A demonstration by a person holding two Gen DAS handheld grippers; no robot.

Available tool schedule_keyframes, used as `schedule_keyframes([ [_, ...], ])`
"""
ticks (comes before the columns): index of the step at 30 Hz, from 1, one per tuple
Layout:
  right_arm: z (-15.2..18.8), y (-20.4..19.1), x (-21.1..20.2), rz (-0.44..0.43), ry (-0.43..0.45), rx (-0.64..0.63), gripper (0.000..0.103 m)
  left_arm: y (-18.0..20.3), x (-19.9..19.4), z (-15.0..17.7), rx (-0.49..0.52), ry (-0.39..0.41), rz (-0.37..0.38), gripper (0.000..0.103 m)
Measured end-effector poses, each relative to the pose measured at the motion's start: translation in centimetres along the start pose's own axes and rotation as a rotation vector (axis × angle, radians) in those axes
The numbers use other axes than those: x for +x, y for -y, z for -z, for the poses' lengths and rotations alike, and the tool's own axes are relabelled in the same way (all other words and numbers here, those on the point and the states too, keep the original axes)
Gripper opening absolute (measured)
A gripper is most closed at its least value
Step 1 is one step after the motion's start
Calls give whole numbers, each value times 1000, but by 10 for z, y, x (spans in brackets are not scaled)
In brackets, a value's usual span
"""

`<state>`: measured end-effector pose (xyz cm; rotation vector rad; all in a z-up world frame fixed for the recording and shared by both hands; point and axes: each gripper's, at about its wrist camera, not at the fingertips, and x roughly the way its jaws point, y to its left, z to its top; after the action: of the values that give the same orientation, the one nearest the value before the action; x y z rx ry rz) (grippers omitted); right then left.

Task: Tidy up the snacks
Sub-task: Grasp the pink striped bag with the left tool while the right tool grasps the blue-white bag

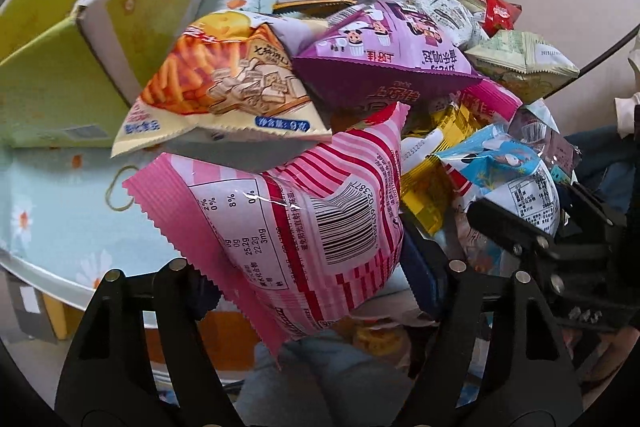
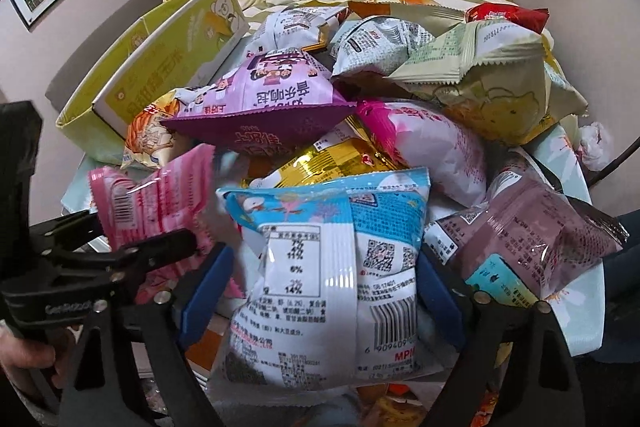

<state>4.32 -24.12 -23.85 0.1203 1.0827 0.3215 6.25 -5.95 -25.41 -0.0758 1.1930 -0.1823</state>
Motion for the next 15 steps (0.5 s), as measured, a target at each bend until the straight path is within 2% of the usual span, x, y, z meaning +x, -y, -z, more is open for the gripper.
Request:
schedule_keyframes([
  [1, -1, -1, 1, 3, -3, 0, 82, 0, -1, 0, 1, 3, -4, 75],
  [3, -2, -1, 4, 13, -18, 2, 72, 0, -6, 2, 8, 11, -12, 75],
  [8, -2, -2, 3, 7, -31, -1, 61, 1, -18, 6, 14, 31, -20, 75],
  [15, -3, -5, -18, -14, 8, -4, 60, 9, -42, 5, 20, 64, -28, 75],
])
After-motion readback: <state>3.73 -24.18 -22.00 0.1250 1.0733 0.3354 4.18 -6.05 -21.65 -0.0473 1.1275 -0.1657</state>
